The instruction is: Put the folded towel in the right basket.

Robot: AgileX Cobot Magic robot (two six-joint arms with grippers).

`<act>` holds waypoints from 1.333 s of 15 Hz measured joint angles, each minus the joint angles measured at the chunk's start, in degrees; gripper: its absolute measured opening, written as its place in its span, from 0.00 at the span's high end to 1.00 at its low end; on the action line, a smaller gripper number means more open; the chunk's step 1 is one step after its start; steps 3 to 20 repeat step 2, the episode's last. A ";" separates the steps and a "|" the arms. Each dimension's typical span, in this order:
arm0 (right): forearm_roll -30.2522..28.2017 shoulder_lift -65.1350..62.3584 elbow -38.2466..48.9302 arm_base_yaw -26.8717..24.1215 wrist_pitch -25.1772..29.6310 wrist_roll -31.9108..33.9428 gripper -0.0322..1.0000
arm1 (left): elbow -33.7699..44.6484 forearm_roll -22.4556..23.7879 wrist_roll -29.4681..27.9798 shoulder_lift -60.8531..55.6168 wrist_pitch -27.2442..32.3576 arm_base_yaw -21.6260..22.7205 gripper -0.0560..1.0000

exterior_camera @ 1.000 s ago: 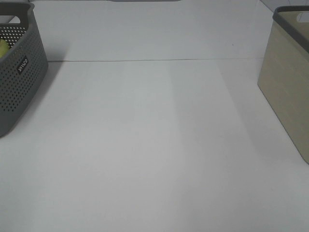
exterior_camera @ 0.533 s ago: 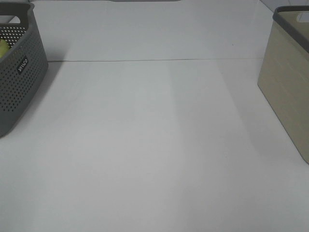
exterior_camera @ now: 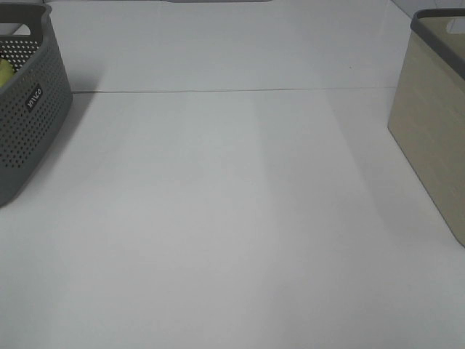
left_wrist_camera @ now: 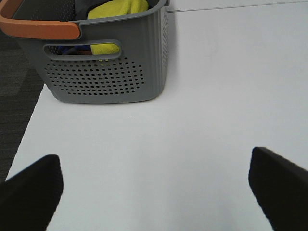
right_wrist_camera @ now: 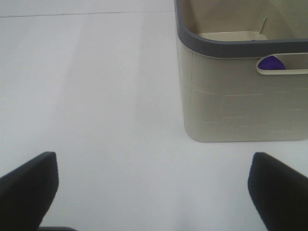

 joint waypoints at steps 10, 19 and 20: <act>0.00 0.00 0.00 0.00 0.00 0.00 0.02 | 0.00 0.00 0.00 0.00 0.00 0.00 0.01; 0.00 0.00 0.00 0.00 0.00 0.00 0.02 | 0.00 0.00 0.00 0.00 0.00 0.00 0.01; 0.00 0.00 0.00 0.00 0.00 0.00 0.02 | 0.00 0.00 0.00 0.00 0.00 0.00 0.01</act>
